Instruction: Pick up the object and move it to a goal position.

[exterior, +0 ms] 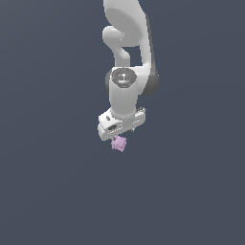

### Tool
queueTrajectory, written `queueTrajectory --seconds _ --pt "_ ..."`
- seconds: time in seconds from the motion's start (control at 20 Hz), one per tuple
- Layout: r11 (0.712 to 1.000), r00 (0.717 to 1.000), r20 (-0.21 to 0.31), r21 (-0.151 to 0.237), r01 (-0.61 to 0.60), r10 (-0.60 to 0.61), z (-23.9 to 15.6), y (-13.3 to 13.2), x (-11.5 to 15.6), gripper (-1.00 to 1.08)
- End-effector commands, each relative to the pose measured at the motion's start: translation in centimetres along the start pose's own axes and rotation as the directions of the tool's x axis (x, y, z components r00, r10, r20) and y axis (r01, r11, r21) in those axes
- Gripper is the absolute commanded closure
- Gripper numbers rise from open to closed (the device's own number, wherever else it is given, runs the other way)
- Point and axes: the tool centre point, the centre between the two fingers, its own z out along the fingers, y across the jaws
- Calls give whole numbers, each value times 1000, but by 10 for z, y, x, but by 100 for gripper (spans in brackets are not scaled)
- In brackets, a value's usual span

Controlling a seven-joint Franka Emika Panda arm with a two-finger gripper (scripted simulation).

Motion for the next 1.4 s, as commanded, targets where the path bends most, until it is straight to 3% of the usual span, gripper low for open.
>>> queueTrajectory --seconds 0.0,0.5,0.95,1.35 --pt "998 998 0 -1 67 -67 5 1 -2 -92" --pt "946 946 -3 -2 324 -324 22 6 -9 -92" --pt "848 848 -8 -5 530 -530 36 9 -14 -92" --pt "773 773 -11 -7 635 -635 44 10 -18 -92"
